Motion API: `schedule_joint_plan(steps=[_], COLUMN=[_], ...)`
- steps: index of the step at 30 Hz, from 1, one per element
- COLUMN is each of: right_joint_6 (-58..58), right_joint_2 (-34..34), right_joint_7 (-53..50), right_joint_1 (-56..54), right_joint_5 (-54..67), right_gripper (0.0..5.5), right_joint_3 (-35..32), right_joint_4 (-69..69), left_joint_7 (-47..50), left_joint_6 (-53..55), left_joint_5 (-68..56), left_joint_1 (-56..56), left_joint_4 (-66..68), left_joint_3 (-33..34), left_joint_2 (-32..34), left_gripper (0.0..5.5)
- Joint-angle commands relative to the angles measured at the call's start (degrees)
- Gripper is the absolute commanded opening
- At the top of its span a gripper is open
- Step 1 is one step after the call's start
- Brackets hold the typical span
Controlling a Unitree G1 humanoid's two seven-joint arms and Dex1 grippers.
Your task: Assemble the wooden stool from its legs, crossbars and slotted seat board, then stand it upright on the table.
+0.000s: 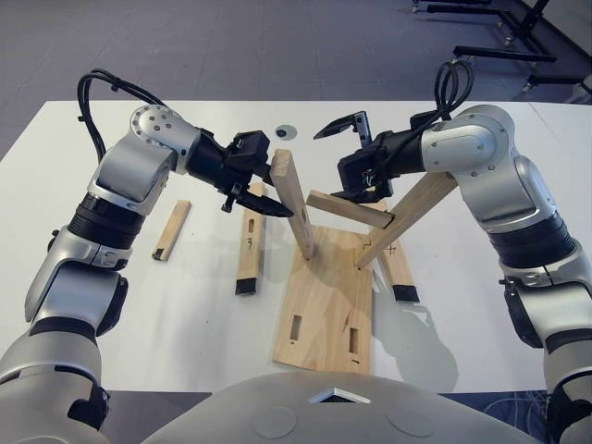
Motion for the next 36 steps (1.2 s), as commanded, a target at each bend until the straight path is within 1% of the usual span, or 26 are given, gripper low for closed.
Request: schedule_joint_plan(steps=[1,6,13,17,25,29,36], right_joint_6=[0.71,0.53,-0.39,-1.88,-3.17,-3.94,-2.19], right_joint_2=[-0.28,-0.45,-1.98,-1.71,-1.96,-2.08,0.63], right_joint_7=[2.16,5.08,5.19,4.6,5.11,4.83,4.21], right_joint_1=[3.53,3.0,5.31,5.49,7.0,7.59,7.59], right_joint_5=[3.64,6.08,9.35,8.41,7.99,7.93,9.9], right_gripper=[5.4,5.4,5.4,5.4,5.4,5.4,5.4], right_joint_3=[1.08,1.71,-0.27,0.64,3.38,4.33,4.85], right_joint_4=[0.84,0.69,-0.06,-0.94,-7.21,-7.34,-7.74], left_joint_7=[3.24,3.83,4.97,5.2,4.53,4.28,3.97], left_joint_6=[1.69,1.26,0.83,0.84,0.38,0.13,-0.07], left_joint_5=[6.61,6.94,6.68,6.29,6.22,6.39,6.64], left_joint_1=[4.98,4.77,6.44,6.44,6.27,5.99,5.94], left_joint_4=[4.11,4.53,3.67,3.4,3.11,3.26,3.2], left_joint_3=[-2.21,-2.19,-2.04,-2.28,-2.48,-2.61,-3.01], left_joint_2=[3.34,2.89,3.43,3.5,3.71,3.69,3.77], left_gripper=[2.02,2.02,2.02,2.02,2.02,2.02,2.02])
